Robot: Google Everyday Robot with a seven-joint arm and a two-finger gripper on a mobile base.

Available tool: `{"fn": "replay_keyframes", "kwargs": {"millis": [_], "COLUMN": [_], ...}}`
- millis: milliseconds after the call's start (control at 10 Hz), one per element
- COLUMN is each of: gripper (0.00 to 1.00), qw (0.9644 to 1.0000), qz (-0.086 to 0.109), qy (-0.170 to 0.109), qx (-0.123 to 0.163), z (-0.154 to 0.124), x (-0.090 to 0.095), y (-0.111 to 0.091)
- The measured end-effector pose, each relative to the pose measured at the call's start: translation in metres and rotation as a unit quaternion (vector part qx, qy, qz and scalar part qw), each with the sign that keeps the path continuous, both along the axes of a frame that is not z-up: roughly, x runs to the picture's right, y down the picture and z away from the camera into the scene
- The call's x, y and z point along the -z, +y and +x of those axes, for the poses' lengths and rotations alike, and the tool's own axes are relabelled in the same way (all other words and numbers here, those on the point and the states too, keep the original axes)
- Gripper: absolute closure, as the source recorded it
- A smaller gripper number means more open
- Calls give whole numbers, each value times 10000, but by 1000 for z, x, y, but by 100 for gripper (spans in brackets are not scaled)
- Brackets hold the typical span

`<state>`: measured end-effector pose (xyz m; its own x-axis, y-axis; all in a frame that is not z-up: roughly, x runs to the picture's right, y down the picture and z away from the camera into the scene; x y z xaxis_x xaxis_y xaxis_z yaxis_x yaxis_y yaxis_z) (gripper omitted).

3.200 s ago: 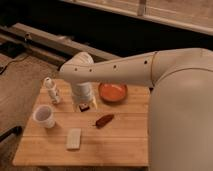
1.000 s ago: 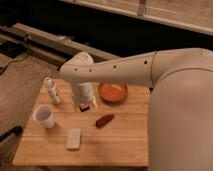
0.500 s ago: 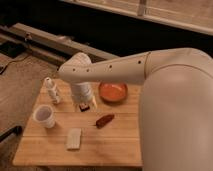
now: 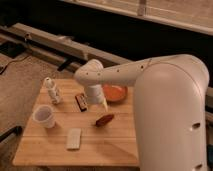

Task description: Place the pepper in the ceramic cup

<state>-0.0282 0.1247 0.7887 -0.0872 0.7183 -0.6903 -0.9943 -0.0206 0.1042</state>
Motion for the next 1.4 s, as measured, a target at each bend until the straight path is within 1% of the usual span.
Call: {"fn": "replay_keyframes", "kwargs": {"millis": [100, 300, 500, 800, 1100, 1400], "gripper": [35, 35, 35, 35, 35, 35], "qw": [9997, 9979, 9966, 9949, 9935, 9919], "qz": [9, 20, -5, -57, -102, -190], "qy": [181, 463, 524, 612, 652, 702], "qx": [-150, -452, -631, -804, -926, -1043], "z": [18, 41, 41, 40, 39, 44], "x": [-5, -20, -35, -49, -57, -63], "y": [4, 14, 27, 35, 41, 52]}}
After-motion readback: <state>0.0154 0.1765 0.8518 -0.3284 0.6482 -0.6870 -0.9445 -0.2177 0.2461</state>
